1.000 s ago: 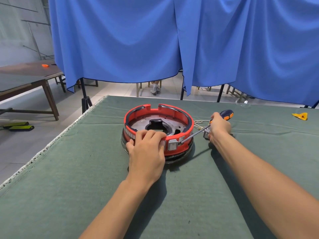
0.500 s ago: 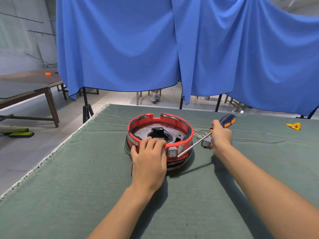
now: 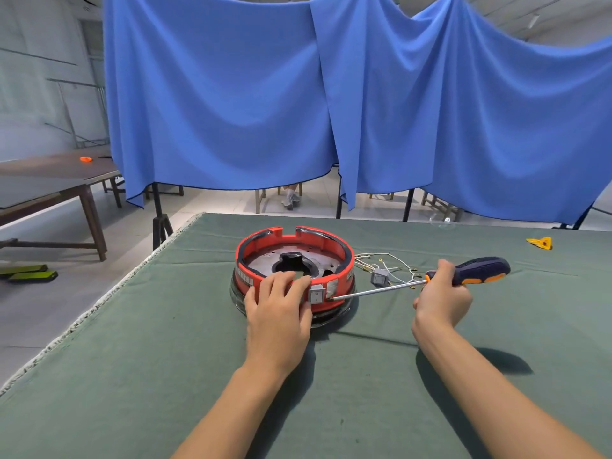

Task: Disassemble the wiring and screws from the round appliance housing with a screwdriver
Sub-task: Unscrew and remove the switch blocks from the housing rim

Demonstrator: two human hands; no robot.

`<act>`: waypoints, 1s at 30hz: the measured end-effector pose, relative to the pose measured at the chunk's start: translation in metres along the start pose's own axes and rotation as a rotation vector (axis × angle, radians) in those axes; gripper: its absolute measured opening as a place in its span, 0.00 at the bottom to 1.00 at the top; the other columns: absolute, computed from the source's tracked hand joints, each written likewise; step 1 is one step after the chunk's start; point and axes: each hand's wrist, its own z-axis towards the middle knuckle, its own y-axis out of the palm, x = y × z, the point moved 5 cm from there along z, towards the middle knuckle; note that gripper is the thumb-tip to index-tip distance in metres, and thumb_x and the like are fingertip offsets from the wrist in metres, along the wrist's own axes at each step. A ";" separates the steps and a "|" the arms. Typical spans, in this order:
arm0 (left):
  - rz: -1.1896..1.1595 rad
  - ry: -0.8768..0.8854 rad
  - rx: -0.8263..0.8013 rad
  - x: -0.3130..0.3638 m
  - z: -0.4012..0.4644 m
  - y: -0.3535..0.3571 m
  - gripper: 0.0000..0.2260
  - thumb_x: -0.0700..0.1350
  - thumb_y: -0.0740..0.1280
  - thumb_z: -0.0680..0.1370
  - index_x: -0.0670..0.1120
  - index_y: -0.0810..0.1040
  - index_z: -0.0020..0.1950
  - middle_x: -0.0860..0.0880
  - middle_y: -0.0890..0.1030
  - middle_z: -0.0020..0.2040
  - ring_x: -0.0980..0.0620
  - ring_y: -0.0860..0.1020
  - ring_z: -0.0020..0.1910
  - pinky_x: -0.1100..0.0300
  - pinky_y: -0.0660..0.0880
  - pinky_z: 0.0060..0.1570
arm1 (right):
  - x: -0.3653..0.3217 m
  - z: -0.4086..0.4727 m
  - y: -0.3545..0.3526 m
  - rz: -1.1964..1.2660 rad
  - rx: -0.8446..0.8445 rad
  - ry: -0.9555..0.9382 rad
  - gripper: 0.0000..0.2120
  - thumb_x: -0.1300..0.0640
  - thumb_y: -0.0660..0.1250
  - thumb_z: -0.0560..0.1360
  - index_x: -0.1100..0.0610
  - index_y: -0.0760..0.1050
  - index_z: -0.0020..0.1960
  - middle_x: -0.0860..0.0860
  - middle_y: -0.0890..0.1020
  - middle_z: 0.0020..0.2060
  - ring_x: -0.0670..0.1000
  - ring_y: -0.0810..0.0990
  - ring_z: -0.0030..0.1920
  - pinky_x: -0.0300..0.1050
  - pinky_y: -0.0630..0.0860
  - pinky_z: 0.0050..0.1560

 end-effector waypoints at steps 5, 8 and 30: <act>0.106 -0.038 -0.054 -0.005 0.001 0.004 0.20 0.46 0.72 0.72 0.53 0.77 0.63 0.47 0.75 0.65 0.39 0.65 0.68 0.37 0.60 0.66 | 0.015 -0.001 -0.001 0.008 0.056 0.050 0.13 0.48 0.62 0.72 0.55 0.71 0.33 0.50 0.74 0.29 0.55 0.70 0.32 0.50 0.66 0.38; 0.098 -0.029 -0.079 -0.005 0.000 0.006 0.24 0.47 0.73 0.70 0.54 0.75 0.66 0.49 0.74 0.64 0.40 0.62 0.70 0.39 0.62 0.66 | 0.023 -0.002 -0.002 0.027 0.095 0.099 0.13 0.48 0.61 0.71 0.55 0.71 0.33 0.49 0.73 0.28 0.53 0.68 0.29 0.47 0.64 0.34; 0.151 0.084 0.060 -0.003 0.004 0.009 0.27 0.40 0.80 0.58 0.48 0.81 0.57 0.45 0.79 0.51 0.39 0.76 0.54 0.41 0.77 0.43 | 0.036 0.010 0.035 -0.085 0.088 0.212 0.14 0.51 0.60 0.74 0.57 0.69 0.32 0.48 0.73 0.28 0.51 0.70 0.28 0.44 0.67 0.31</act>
